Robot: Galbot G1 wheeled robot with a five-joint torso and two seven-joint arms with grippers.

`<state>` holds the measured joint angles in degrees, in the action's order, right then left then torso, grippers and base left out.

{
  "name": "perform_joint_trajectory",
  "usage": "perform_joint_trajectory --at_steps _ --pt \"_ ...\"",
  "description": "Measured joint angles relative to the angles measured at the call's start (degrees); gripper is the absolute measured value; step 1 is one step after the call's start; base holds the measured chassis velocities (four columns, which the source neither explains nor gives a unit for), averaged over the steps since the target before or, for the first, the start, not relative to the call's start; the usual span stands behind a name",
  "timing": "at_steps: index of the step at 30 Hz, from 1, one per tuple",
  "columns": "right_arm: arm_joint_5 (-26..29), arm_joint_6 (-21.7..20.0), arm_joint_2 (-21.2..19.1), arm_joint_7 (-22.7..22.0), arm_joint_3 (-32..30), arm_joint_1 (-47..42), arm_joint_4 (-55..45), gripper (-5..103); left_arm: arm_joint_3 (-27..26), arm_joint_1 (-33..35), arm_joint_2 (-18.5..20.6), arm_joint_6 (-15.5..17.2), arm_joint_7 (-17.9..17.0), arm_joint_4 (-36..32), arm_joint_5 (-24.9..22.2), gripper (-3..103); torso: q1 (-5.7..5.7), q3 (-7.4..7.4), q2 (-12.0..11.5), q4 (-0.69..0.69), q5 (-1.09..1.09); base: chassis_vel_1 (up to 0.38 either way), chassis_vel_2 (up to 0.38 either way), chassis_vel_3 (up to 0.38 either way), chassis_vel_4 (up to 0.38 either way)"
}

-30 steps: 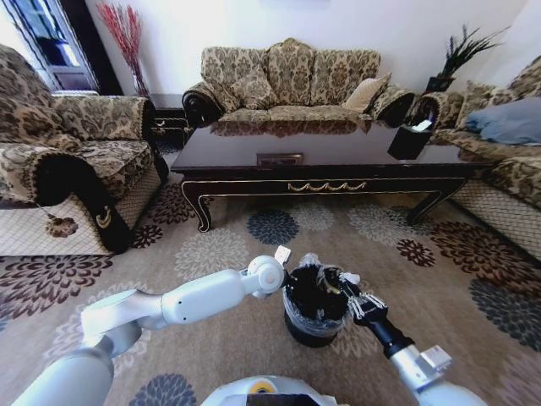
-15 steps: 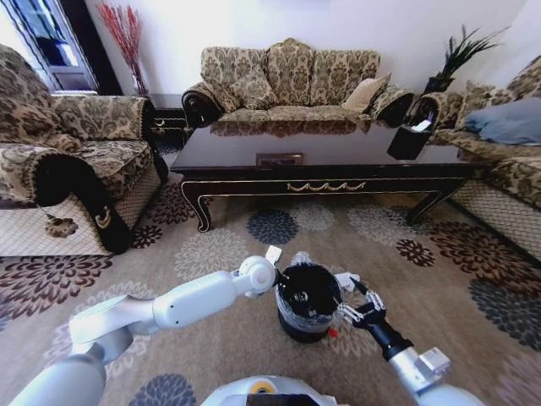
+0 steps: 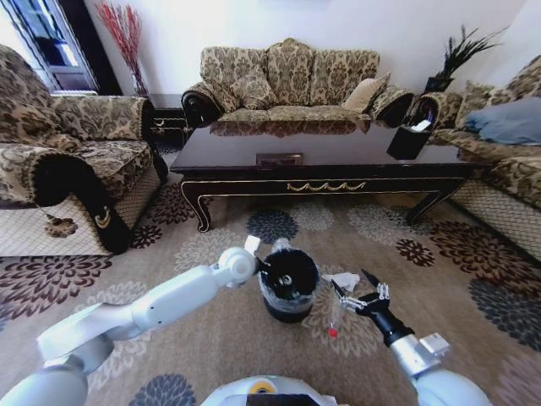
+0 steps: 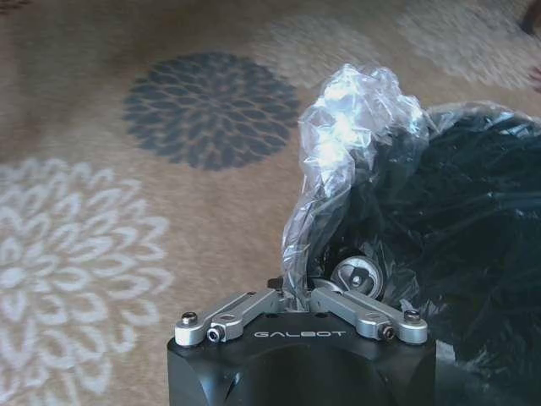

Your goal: Move to the front of the table and pick up the trash from the floor, then place it into the trash bin.

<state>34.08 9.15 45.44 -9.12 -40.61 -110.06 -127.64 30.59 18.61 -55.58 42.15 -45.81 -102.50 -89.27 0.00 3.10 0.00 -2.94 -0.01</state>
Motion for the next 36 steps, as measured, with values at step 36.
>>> perform_joint_trajectory --at_steps 36 --pt "19.14 -21.4 -3.55 -18.03 34.5 39.63 28.92 100 -29.9 33.03 16.76 -0.01 4.91 -11.51 6.94 0 0.0 0.0 0.0 0.01 -0.01 0.0 0.0 0.0 0.0"
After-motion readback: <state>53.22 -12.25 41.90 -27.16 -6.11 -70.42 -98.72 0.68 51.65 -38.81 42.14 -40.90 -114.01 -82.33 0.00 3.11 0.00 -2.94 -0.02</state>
